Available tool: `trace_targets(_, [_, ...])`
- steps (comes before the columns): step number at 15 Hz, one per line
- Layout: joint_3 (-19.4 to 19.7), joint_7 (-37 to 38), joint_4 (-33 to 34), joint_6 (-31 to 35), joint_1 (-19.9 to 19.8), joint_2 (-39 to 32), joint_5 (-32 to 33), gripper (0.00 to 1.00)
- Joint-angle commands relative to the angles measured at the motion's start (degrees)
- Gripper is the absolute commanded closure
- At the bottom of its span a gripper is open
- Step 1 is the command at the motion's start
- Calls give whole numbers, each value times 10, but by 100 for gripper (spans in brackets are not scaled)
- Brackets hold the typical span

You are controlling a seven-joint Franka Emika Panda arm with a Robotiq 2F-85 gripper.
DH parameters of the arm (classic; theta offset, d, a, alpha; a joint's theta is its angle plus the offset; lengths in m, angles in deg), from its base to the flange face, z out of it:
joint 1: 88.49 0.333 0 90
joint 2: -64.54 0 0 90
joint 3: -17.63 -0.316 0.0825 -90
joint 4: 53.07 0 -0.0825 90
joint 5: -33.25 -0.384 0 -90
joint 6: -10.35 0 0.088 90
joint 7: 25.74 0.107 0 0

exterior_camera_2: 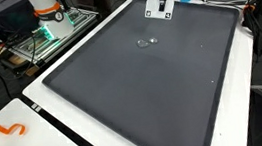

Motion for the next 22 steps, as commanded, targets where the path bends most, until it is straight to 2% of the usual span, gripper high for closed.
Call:
trace_targets(1, [3,1,25,-21,9,-19,9,99])
trace_targets(12, [1,-24,49,-16,1,-27,-15,99])
trace_targets(22, [8,-107,72,1,-27,-23,-74,99])
